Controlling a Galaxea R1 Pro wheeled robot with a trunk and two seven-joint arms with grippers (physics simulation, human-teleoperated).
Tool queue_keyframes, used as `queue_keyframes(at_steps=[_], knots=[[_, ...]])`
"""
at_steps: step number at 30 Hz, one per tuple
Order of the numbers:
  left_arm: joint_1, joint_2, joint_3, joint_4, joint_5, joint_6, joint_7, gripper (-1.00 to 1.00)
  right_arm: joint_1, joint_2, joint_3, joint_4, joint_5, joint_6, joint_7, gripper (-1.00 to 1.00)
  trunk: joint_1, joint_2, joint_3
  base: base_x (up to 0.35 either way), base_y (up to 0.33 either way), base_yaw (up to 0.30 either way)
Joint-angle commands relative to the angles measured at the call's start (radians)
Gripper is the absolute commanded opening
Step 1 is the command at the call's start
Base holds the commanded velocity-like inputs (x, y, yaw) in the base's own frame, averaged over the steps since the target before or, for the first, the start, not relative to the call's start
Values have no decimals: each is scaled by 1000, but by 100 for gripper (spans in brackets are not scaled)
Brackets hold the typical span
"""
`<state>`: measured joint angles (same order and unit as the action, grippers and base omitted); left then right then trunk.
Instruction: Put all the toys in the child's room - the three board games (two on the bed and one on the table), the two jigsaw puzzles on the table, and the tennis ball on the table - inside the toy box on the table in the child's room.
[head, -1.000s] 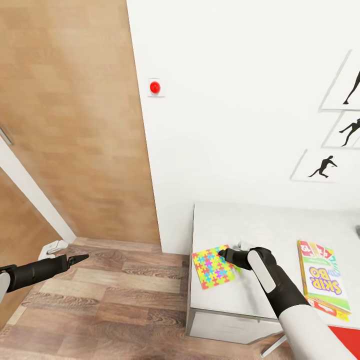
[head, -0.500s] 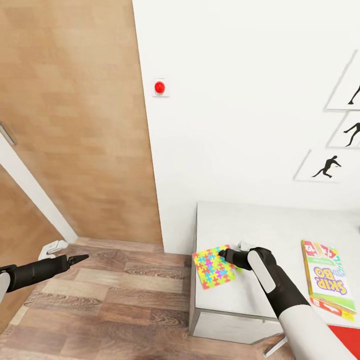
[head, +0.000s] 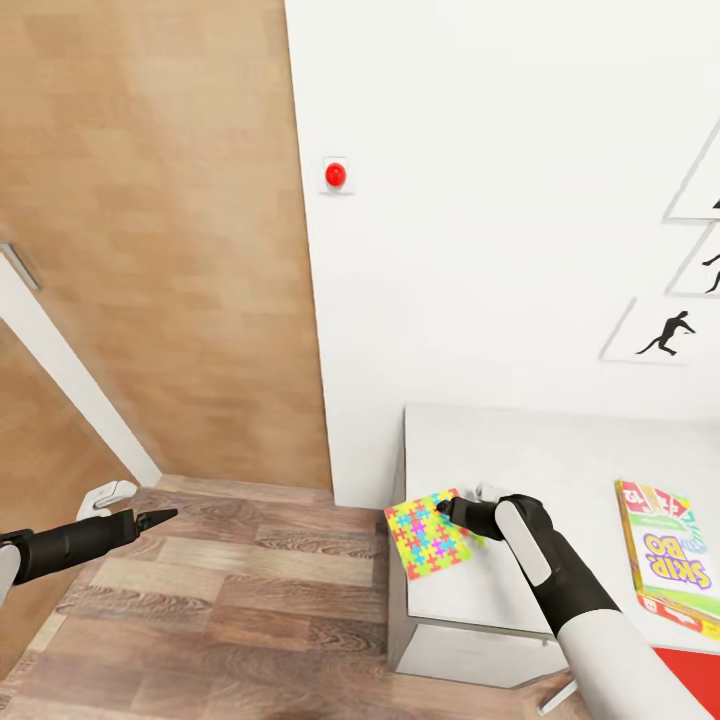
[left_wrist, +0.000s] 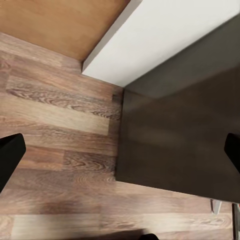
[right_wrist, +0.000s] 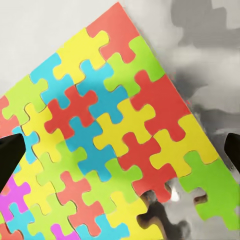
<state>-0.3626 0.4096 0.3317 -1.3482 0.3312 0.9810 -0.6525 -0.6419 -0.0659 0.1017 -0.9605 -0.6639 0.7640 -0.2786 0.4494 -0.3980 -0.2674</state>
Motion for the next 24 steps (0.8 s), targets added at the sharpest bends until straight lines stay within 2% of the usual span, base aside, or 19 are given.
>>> queue_keyframes(at_steps=[1, 13, 24], knots=[[-1, 0, 1, 0, -3, 5, -6, 100, -1, -1, 4, -1, -10, 1, -10, 100, 1, -2, -2, 0, 54, 0], [-1, 0, 1, 0, -3, 5, -6, 100, 0, -2, 4, -1, -11, 1, -10, 100, 1, -2, -2, 0, 122, 0], [-1, 0, 1, 0, -3, 4, -6, 100, -1, -3, 3, -1, -11, 1, -11, 100, 1, -2, 4, 0, 13, -17]])
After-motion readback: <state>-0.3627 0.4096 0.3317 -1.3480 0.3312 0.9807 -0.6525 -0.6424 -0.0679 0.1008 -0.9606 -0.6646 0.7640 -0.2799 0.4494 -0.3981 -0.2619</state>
